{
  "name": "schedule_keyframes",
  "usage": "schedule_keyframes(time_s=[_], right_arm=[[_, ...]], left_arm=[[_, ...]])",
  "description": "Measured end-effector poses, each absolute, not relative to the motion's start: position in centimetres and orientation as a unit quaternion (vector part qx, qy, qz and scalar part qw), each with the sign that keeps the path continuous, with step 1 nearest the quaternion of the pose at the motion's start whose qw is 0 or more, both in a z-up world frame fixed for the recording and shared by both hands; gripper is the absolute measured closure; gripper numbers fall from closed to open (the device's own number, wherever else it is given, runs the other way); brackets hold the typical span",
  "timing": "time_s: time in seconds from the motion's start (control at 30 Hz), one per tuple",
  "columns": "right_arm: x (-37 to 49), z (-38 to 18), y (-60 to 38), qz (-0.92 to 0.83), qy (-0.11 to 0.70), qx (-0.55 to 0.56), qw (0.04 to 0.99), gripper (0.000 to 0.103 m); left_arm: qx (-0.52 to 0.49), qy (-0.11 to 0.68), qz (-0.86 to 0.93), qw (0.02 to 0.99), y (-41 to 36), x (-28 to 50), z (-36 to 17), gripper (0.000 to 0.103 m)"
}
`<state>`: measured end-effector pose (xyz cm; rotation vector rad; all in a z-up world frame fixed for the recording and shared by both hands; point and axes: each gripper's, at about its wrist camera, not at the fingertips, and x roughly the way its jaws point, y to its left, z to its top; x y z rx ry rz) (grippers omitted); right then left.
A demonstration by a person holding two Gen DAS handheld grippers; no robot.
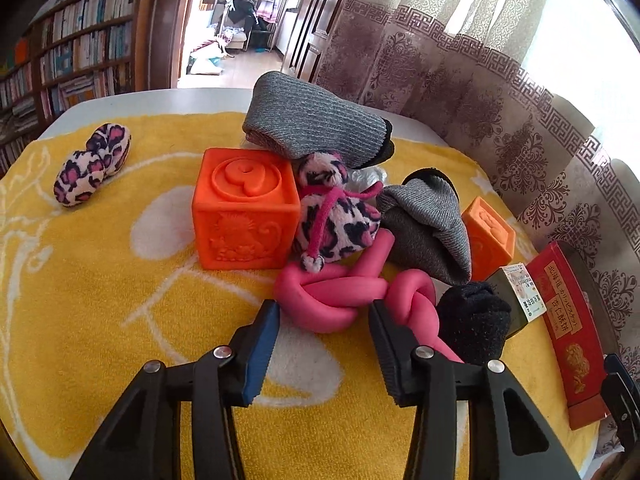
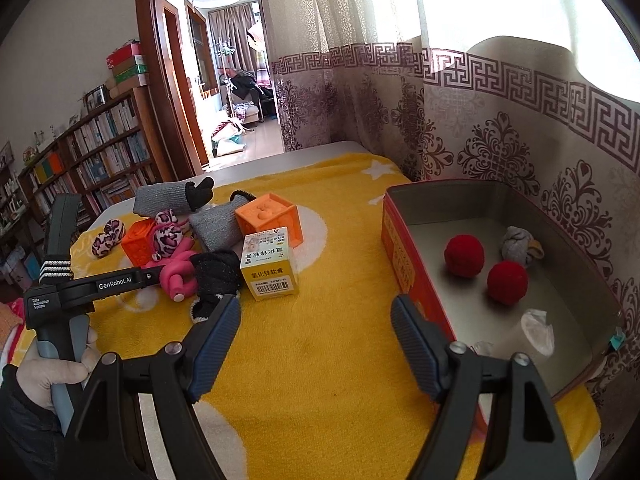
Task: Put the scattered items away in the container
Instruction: 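Grasp pink rubber knot toy with left gripper while right approaches medicine box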
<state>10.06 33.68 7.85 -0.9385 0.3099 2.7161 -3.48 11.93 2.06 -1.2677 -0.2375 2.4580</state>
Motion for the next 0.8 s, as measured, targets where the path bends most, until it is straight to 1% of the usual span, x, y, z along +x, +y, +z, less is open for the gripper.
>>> schedule_keyframes(time_s=[0.03, 0.07, 0.27, 0.4, 0.57, 0.8], right_arm=[[10.0, 7.8, 33.6, 0.932, 0.108, -0.323, 0.123, 0.022], [10.0, 7.8, 33.6, 0.932, 0.111, -0.324, 0.119, 0.022], [8.8, 8.3, 33.2, 0.929, 0.141, -0.334, 0.075, 0.022], [6.7, 8.6, 33.0, 0.925, 0.134, -0.348, 0.067, 0.022], [3.4, 7.9, 33.4, 0.913, 0.146, -0.376, 0.062, 0.022], [-0.5, 5.0, 32.6, 0.899, 0.101, -0.42, 0.075, 0.023]], left_arm=[[-0.444, -0.087, 0.873, 0.182, 11.7, -3.4, 2.3, 0.063], [-0.441, -0.088, 0.874, 0.183, 11.5, -3.3, 2.5, 0.064], [-0.442, -0.084, 0.873, 0.188, 11.5, -3.1, 2.8, 0.064], [-0.448, -0.085, 0.87, 0.189, 11.5, -3.3, 2.7, 0.064], [-0.453, -0.084, 0.867, 0.19, 11.6, -3.6, 2.4, 0.062], [-0.467, -0.086, 0.858, 0.197, 11.7, -4.0, 1.5, 0.056]])
